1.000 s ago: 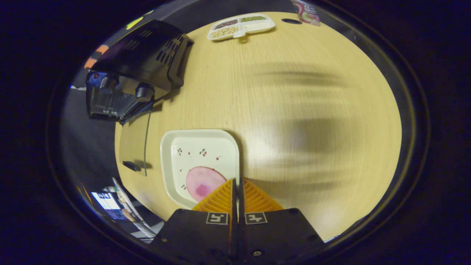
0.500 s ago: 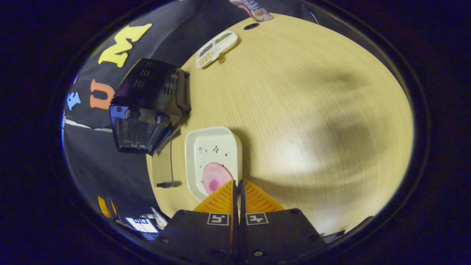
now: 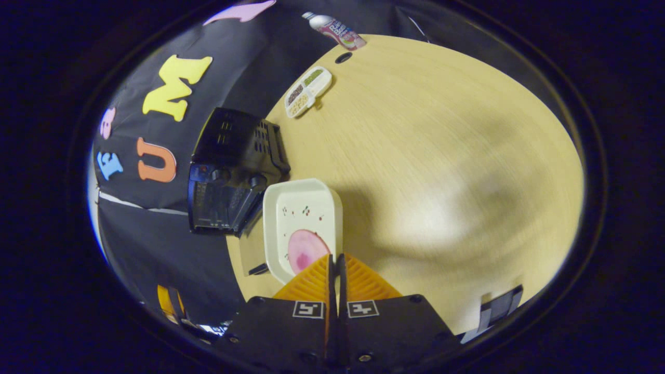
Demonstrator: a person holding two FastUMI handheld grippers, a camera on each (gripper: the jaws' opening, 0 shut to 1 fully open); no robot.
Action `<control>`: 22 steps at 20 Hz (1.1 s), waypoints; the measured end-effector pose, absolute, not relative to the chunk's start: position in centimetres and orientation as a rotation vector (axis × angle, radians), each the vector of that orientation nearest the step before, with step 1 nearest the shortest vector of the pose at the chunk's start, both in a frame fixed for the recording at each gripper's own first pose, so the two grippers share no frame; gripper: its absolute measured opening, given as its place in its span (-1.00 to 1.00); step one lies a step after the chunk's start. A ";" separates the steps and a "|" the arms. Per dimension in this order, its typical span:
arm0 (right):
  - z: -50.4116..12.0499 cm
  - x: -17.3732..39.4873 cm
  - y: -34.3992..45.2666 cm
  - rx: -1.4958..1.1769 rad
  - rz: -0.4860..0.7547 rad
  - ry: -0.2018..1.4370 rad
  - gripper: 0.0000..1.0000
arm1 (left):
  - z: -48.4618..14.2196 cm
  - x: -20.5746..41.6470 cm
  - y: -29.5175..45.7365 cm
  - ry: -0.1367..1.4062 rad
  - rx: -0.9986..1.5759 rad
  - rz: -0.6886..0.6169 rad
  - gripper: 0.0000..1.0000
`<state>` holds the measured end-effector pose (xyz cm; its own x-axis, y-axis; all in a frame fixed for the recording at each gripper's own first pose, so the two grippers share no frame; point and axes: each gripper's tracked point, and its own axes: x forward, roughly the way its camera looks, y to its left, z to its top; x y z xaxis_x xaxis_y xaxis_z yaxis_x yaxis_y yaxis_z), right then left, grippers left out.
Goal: Open the electric oven with the left hand, put the food in, and close the electric oven.
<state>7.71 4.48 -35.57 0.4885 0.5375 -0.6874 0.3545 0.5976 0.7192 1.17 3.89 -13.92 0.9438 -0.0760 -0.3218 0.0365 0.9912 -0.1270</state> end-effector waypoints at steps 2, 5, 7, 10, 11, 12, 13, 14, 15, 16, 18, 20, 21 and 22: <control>-34.4 7.3 6.4 1.047 0.114 1.092 -0.92 | -13.7 1.3 4.1 0.334 -0.115 -0.071 0.92; -33.1 7.7 10.1 1.117 0.099 1.068 -0.99 | -13.4 1.6 4.8 0.338 -0.106 -0.087 0.92; -32.4 8.2 12.8 1.151 0.088 1.055 -0.98 | -12.9 1.5 5.3 0.339 -0.101 -0.094 0.92; -31.7 9.1 16.9 1.174 0.070 1.035 -0.99 | -12.2 1.5 6.4 0.334 -0.086 -0.091 0.92; -31.7 9.7 18.2 1.186 0.061 1.017 -0.93 | -11.8 1.4 7.0 0.330 -0.078 -0.084 0.92; -31.4 10.3 19.4 1.201 0.061 0.995 -0.99 | -11.5 1.2 7.4 0.328 -0.076 -0.085 0.92; -31.3 11.0 20.7 1.218 0.056 0.977 -0.93 | -11.2 1.1 7.7 0.328 -0.070 -0.079 0.92; -31.5 11.6 21.9 1.236 0.047 0.965 -0.93 | -11.0 0.9 8.2 0.330 -0.062 -0.072 0.92; -31.6 12.2 23.1 1.248 0.041 0.961 -0.93 | -10.9 0.7 8.6 0.332 -0.057 -0.067 0.70; -31.6 13.2 24.4 1.262 0.039 0.952 -0.93 | -10.9 0.4 9.2 0.337 -0.050 -0.059 0.92; -31.7 14.8 26.3 1.294 0.020 0.924 -0.93 | -10.6 -0.2 10.3 0.345 -0.042 -0.043 0.92; -31.5 16.1 28.5 1.318 0.037 0.906 -0.94 | -10.6 -0.6 11.3 0.351 -0.042 -0.023 0.92; -31.5 17.0 29.4 1.321 0.047 0.906 -0.93 | -10.6 -0.7 11.8 0.357 -0.050 -0.011 0.92; -31.6 17.9 29.8 1.312 0.033 0.902 -0.93 | -10.6 -0.9 12.2 0.357 -0.058 0.002 0.92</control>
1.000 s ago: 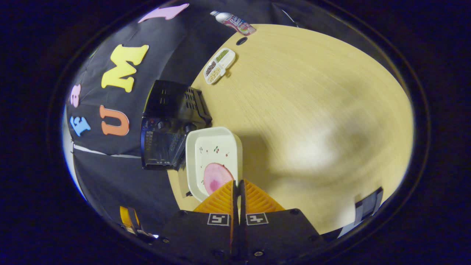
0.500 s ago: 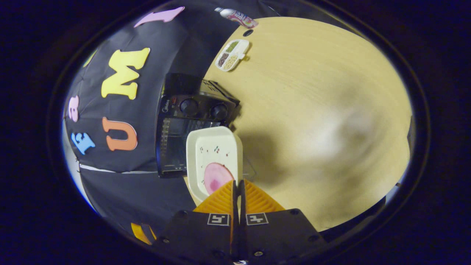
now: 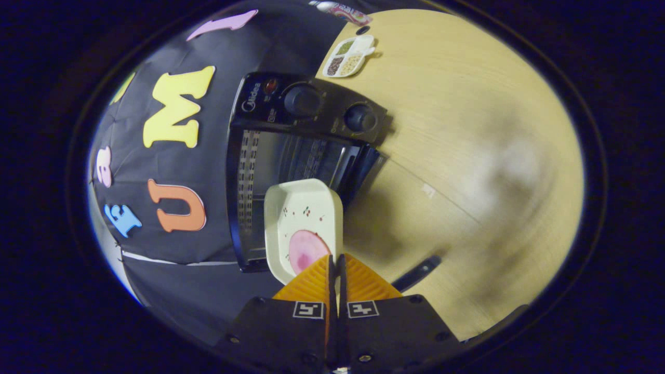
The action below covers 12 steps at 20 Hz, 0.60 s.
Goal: Open the electric oven with the left hand, put the food in, and close the electric oven.
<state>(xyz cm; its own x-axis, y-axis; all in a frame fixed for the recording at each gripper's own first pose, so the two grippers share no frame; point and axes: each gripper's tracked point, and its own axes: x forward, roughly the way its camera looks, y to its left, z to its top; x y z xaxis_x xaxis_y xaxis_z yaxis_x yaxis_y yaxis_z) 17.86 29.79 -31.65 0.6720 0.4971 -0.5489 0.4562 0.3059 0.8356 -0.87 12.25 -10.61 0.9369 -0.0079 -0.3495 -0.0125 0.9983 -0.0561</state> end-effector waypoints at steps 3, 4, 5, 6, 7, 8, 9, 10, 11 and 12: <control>-32.6 20.1 30.1 1.324 -0.037 0.871 -0.99 | -11.0 -1.0 13.3 0.366 -0.063 0.032 0.92; -32.9 20.8 30.4 1.338 -0.062 0.853 -1.00 | -11.0 -1.0 13.5 0.369 -0.068 0.035 0.92; -33.2 21.4 30.6 1.342 -0.077 0.847 -0.93 | -11.0 -1.0 13.6 0.373 -0.072 0.040 0.92; -33.6 21.9 31.0 1.344 -0.086 0.841 -0.93 | -11.1 -0.9 13.8 0.380 -0.074 0.044 0.92; -33.9 22.3 31.3 1.342 -0.088 0.836 -0.93 | -11.2 -0.9 14.0 0.385 -0.080 0.046 0.92; -33.8 22.8 31.5 1.342 -0.090 0.827 -0.99 | -11.3 -0.8 14.0 0.388 -0.083 0.049 0.92; -33.8 23.6 31.3 1.345 -0.099 0.802 -0.93 | -11.5 -0.7 14.1 0.389 -0.082 0.054 0.92; -33.9 24.1 31.4 1.345 -0.102 0.793 -0.93 | -11.6 -0.5 14.4 0.389 -0.083 0.057 0.92; -33.7 24.6 31.4 1.361 -0.104 0.776 -0.93 | -11.7 -0.5 14.3 0.391 -0.087 0.057 0.92; -33.5 25.2 31.4 1.372 -0.096 0.760 -0.93 | -11.7 -0.5 14.3 0.395 -0.088 0.058 0.92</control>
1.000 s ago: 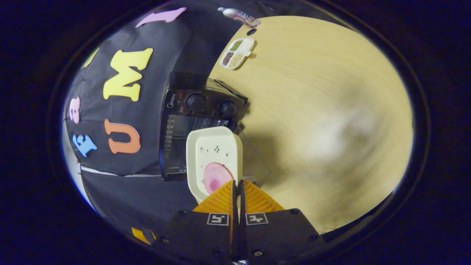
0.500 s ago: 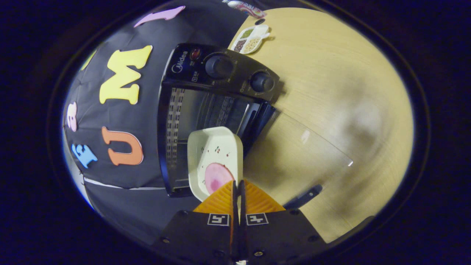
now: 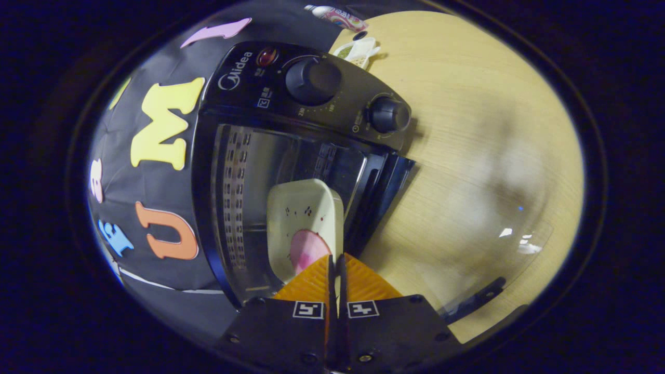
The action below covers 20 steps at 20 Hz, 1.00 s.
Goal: Open the electric oven with the left hand, put the food in, and close the electric oven.
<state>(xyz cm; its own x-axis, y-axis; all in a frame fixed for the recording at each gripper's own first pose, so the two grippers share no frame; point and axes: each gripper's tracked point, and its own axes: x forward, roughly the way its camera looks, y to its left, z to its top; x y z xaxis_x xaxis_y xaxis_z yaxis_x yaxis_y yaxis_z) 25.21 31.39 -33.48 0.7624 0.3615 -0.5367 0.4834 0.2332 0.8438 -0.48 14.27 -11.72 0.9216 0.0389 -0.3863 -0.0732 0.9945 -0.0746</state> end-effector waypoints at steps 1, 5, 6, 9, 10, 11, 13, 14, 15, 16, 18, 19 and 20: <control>-33.2 25.7 31.2 1.378 -0.089 0.734 -0.92 | -11.8 -0.4 14.4 0.394 -0.086 0.058 0.92; -33.4 26.1 30.3 1.340 -0.074 0.705 -0.89 | -11.9 -0.4 14.8 0.389 -0.094 0.068 0.92; -33.2 26.2 30.3 1.336 -0.058 0.697 -0.89 | -12.0 -0.4 14.7 0.392 -0.097 0.070 0.92; -32.1 26.9 31.1 1.345 0.036 0.684 -0.68 | -11.9 -0.2 14.6 0.385 -0.102 0.068 0.92; -31.4 26.5 31.2 1.335 0.056 0.676 -0.74 | -12.0 -0.2 14.5 0.386 -0.102 0.067 0.92; -31.2 26.3 31.2 1.315 0.070 0.679 -0.61 | -12.0 -0.2 14.3 0.385 -0.102 0.064 0.92; -30.8 25.9 31.1 1.302 0.078 0.683 -0.25 | -11.8 -0.2 14.1 0.375 -0.105 0.062 0.92; -30.6 25.7 30.9 1.289 0.083 0.680 -0.30 | -11.7 -0.1 14.1 0.370 -0.100 0.065 0.92; -30.5 25.1 30.4 1.276 0.085 0.699 -0.22 | -11.8 -0.2 14.0 0.365 -0.098 0.065 0.92; -30.6 24.4 30.2 1.265 0.088 0.727 -0.12 | -11.6 -0.2 13.9 0.361 -0.100 0.066 0.92; -30.3 22.8 29.5 1.238 0.101 0.786 0.22 | -11.6 -0.1 13.5 0.352 -0.107 0.058 0.92; -29.9 22.0 29.0 1.221 0.111 0.801 0.35 | -11.7 -0.1 13.5 0.348 -0.111 0.058 0.92; -29.3 21.3 28.1 1.198 0.110 0.804 0.61 | -11.8 -0.2 13.4 0.345 -0.114 0.059 0.92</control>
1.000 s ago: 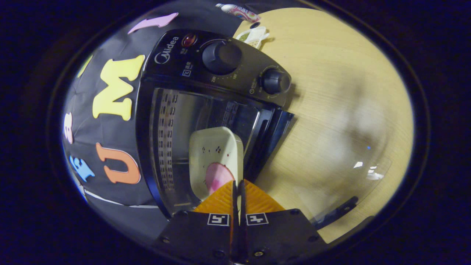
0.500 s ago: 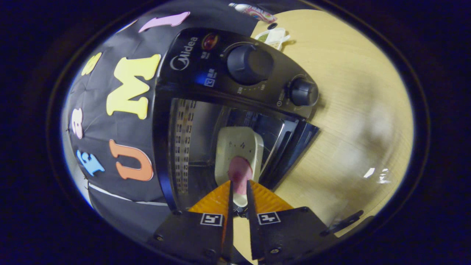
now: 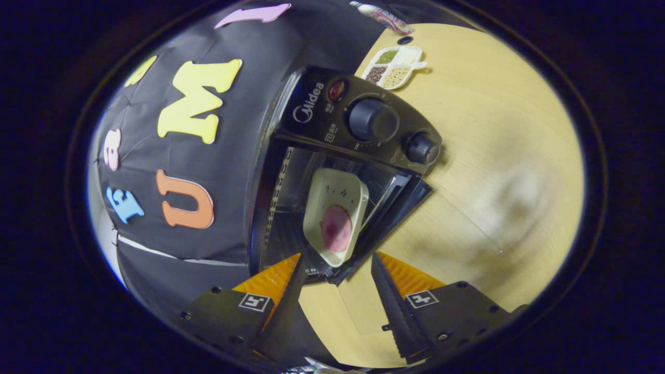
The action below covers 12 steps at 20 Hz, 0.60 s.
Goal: Open the electric oven with the left hand, put the food in, and close the electric oven.
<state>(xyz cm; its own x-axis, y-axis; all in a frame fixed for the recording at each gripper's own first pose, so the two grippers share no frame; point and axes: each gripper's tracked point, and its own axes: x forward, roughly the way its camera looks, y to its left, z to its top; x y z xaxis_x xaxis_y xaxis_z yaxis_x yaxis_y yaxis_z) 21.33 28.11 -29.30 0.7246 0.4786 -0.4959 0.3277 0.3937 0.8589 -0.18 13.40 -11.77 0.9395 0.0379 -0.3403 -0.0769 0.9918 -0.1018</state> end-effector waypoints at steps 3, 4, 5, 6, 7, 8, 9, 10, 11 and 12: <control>-27.4 19.2 25.8 1.102 0.130 0.811 0.70 | -11.9 0.0 13.2 0.327 -0.128 0.064 0.92; -26.9 18.3 25.3 1.057 0.148 0.823 0.53 | -12.1 0.1 13.1 0.327 -0.130 0.064 0.92; -26.5 17.5 24.5 1.006 0.163 0.825 0.72 | -12.1 0.0 13.0 0.324 -0.137 0.061 0.92; -25.6 16.8 23.7 0.957 0.177 0.809 0.75 | -12.0 0.1 12.6 0.318 -0.143 0.057 0.92; -25.0 16.2 22.7 0.911 0.182 0.790 0.80 | -12.0 0.2 12.5 0.313 -0.147 0.051 0.92; -24.2 15.6 21.8 0.867 0.186 0.769 0.80 | -12.1 0.2 12.3 0.311 -0.147 0.044 0.92; -23.5 14.9 20.9 0.818 0.188 0.747 0.82 | -12.2 0.4 12.0 0.305 -0.146 0.033 0.92; -23.0 14.2 20.0 0.766 0.187 0.721 0.80 | -12.3 0.4 11.7 0.302 -0.139 0.026 0.92; -22.7 13.6 19.0 0.711 0.179 0.700 0.82 | -12.5 0.4 11.3 0.297 -0.131 0.016 0.92; -22.4 12.9 17.8 0.664 0.165 0.682 0.89 | -12.7 0.4 11.1 0.296 -0.124 0.006 0.92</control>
<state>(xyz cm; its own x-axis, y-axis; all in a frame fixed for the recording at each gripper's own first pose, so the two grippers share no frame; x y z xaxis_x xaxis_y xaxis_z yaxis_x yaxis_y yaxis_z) 12.91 17.83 -22.40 0.7727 0.3499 -0.5297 0.0688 0.7833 0.6178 0.42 11.12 -12.69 0.9566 -0.0124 -0.2911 -0.0241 0.9923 -0.1213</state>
